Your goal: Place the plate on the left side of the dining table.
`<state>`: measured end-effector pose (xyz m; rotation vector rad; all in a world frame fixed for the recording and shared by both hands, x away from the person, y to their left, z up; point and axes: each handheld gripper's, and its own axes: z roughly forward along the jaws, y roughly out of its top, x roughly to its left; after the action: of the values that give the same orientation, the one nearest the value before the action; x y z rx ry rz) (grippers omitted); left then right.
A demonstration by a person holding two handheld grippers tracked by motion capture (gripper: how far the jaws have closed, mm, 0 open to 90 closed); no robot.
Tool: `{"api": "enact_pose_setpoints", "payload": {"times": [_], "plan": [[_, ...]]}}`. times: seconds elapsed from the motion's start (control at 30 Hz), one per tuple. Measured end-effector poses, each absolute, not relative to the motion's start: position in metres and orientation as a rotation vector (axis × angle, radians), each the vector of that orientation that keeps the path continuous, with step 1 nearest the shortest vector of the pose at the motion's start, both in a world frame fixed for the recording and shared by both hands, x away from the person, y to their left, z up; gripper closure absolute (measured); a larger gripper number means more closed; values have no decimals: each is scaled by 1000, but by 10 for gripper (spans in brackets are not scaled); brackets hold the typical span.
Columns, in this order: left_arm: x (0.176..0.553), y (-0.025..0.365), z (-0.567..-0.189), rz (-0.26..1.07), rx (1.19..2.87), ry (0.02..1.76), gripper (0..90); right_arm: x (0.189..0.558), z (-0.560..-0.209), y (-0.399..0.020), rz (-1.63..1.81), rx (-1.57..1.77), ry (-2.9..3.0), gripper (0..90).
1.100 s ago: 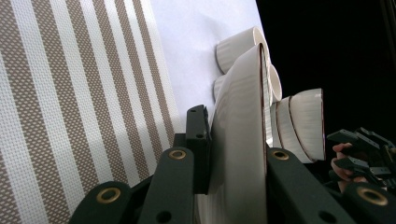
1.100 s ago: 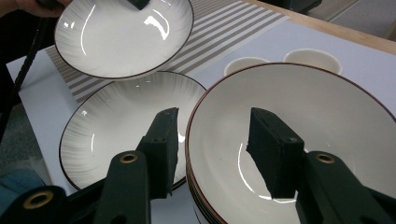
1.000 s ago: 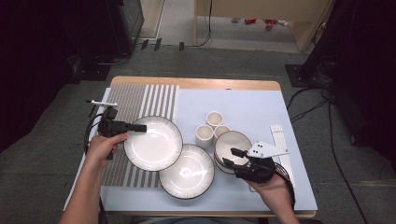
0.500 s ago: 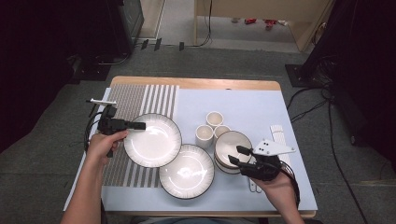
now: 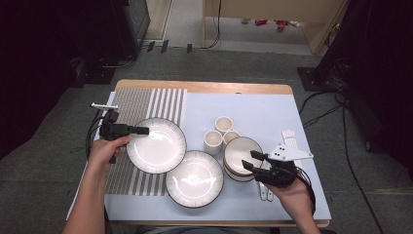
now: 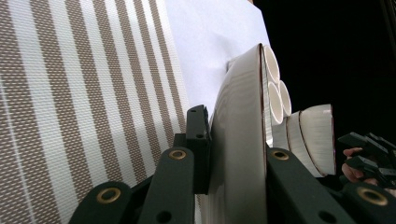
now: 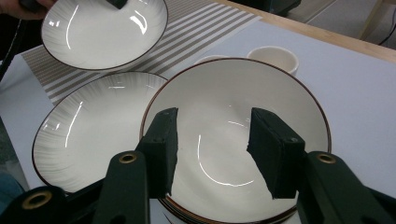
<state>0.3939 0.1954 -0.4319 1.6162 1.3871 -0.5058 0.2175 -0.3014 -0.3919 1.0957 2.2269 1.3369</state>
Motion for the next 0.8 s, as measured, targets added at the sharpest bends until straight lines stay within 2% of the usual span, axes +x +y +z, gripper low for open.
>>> {"api": "enact_pose_setpoints", "payload": {"times": [0.8], "plan": [[402, 205, -435, -479, 1623, 1377, 814, 214, -390, -322, 1323, 1165, 2162, 517]]}}
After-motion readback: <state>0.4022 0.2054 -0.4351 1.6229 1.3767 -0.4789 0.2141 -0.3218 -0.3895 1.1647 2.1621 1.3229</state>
